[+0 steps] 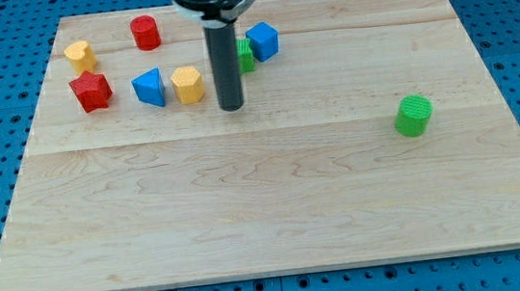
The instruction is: Push the yellow hexagon green star and blue cube to the left side of the board
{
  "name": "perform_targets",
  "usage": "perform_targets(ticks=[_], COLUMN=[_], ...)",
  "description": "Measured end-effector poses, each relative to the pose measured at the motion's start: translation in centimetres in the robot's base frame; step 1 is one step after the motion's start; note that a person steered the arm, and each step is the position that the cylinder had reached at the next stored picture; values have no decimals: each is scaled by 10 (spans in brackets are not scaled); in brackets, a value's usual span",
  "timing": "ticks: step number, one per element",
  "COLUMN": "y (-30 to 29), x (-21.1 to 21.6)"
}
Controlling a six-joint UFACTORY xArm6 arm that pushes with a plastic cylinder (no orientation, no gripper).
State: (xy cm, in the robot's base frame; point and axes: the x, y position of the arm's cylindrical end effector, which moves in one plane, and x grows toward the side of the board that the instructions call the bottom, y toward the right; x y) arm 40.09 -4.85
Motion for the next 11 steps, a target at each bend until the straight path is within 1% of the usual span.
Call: perform_targets(ticks=[1,2,3,4,5,6,7,8,9,10,11], y=[-31,-25,-6,-8,-72,-18,72,116,117,58,48], x=[-34,-62,-73,-81,-82,-59,-51,-81,-103,-123,-130])
